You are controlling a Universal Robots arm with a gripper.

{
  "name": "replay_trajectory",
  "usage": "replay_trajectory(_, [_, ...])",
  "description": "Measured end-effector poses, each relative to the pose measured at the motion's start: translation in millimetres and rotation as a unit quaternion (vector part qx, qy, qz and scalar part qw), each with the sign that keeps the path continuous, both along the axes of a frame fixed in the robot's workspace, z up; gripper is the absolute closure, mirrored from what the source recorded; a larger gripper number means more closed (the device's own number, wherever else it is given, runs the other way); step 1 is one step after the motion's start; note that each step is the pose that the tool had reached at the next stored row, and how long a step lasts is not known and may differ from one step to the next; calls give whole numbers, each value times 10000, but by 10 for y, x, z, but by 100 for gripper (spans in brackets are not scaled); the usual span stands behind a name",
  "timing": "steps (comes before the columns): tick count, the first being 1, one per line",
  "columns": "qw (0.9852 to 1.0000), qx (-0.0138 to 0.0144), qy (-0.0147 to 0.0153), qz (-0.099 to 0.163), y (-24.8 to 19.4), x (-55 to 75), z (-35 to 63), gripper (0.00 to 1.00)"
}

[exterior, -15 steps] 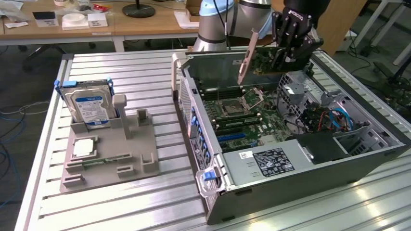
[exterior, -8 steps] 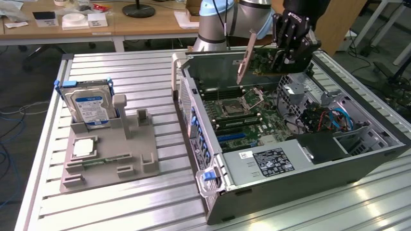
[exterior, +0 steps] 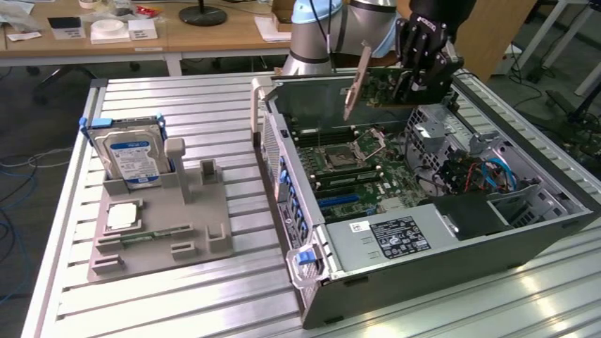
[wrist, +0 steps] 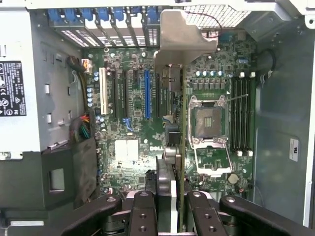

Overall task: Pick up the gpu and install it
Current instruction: 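Insert the gpu into the slot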

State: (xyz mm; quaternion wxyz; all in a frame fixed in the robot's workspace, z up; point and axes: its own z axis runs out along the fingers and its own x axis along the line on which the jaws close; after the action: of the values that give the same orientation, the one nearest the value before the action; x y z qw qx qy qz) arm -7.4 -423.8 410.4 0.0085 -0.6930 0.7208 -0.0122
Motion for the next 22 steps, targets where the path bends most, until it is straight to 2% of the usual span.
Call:
replay_trajectory(3, [10000,0,0,-8,3,-2,-17,72])
replay_trajectory(4, [10000,-1,-17,-9,3,-6,-21,72])
replay_trajectory(7, [9999,0,-162,-8,3,-34,-38,72])
replay_trajectory(8, [9998,1,-199,-7,3,-44,-46,72])
replay_trajectory(9, [9998,3,-215,-6,2,-53,-57,72])
replay_trajectory(11, [9998,23,-216,34,3,-63,-82,72])
replay_trajectory(12, [9997,43,-216,65,2,-69,-92,72])
replay_trajectory(15, [9996,133,-218,130,3,-77,-117,72])
replay_trajectory(16, [9996,142,-220,134,2,-78,-126,72])
replay_trajectory(22, [9996,143,-227,134,-8,-102,-135,72])
